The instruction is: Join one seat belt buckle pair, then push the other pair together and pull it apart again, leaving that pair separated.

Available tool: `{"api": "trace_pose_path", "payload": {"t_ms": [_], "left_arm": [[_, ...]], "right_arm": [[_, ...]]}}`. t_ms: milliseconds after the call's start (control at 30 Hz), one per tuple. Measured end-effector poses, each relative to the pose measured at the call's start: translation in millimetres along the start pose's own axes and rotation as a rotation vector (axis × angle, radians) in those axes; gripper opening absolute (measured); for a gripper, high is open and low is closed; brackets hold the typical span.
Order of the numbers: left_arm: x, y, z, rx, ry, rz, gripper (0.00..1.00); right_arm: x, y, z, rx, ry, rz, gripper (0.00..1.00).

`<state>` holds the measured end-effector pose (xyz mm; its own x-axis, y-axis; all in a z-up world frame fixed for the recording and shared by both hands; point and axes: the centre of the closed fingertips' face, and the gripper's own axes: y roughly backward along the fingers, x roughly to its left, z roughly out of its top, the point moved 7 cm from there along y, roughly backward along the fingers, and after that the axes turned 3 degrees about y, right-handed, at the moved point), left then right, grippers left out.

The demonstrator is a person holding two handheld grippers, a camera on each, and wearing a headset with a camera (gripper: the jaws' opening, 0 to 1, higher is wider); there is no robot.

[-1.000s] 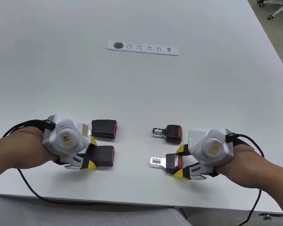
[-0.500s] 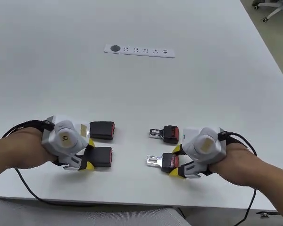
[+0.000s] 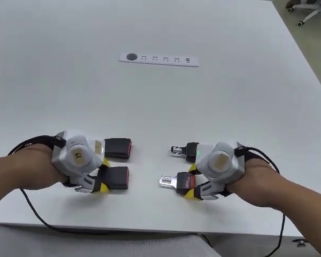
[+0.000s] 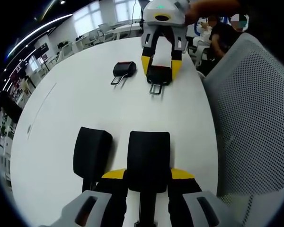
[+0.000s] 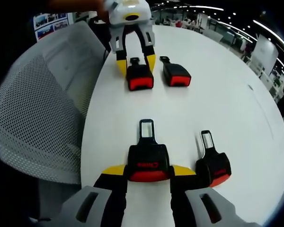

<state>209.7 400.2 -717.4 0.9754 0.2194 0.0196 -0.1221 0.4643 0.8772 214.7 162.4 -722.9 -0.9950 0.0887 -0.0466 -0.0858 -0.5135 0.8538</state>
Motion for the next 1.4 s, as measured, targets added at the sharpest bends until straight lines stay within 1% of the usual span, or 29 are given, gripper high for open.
{"api": "trace_pose_path", "payload": {"t_ms": [67, 267, 333, 467, 600, 800, 867, 1000, 1067, 1267, 1333, 1400], "left_arm": [[0.0, -0.1, -0.3, 0.003, 0.000, -0.001, 0.34], [0.5, -0.4, -0.5, 0.007, -0.005, -0.003, 0.33], [0.4, -0.2, 0.2, 0.008, -0.009, -0.006, 0.33], [1.1, -1.6, 1.6, 0.025, -0.032, -0.015, 0.33], [2.2, -2.5, 2.0, 0.037, -0.044, -0.021, 0.33], [2.3, -2.1, 2.0, 0.031, -0.041, -0.024, 0.33], [1.8, -1.9, 2.7, 0.031, -0.041, -0.025, 0.33], [1.8, -3.0, 4.7, 0.056, -0.064, -0.030, 0.33], [2.4, -3.3, 5.7, 0.065, -0.067, -0.033, 0.33], [3.5, -3.0, 4.8, 0.060, -0.064, -0.036, 0.33], [2.2, -3.4, 5.5, 0.055, -0.053, -0.035, 0.33], [2.6, -4.5, 5.5, 0.047, -0.041, -0.033, 0.33]], "right_arm": [[2.8, -2.2, 5.3, -0.004, 0.011, 0.000, 0.32], [1.0, -10.8, 18.8, -0.009, 0.018, 0.004, 0.32], [3.4, -14.3, 24.6, -0.012, 0.022, 0.010, 0.32], [5.5, -18.3, 33.4, -0.021, 0.019, 0.016, 0.32], [5.0, -24.2, 41.1, -0.030, 0.015, 0.020, 0.32], [6.9, -29.6, 50.4, -0.030, 0.008, 0.019, 0.32], [6.2, -31.7, 53.5, -0.028, 0.006, 0.019, 0.32], [5.5, -34.9, 58.6, -0.029, 0.008, 0.021, 0.32], [5.4, -35.7, 60.4, -0.018, 0.021, 0.025, 0.32], [4.6, -36.1, 60.5, -0.012, 0.037, 0.030, 0.32], [5.6, -36.3, 61.9, -0.017, 0.038, 0.034, 0.32], [9.3, -37.1, 65.2, -0.031, 0.058, 0.042, 0.32]]}}
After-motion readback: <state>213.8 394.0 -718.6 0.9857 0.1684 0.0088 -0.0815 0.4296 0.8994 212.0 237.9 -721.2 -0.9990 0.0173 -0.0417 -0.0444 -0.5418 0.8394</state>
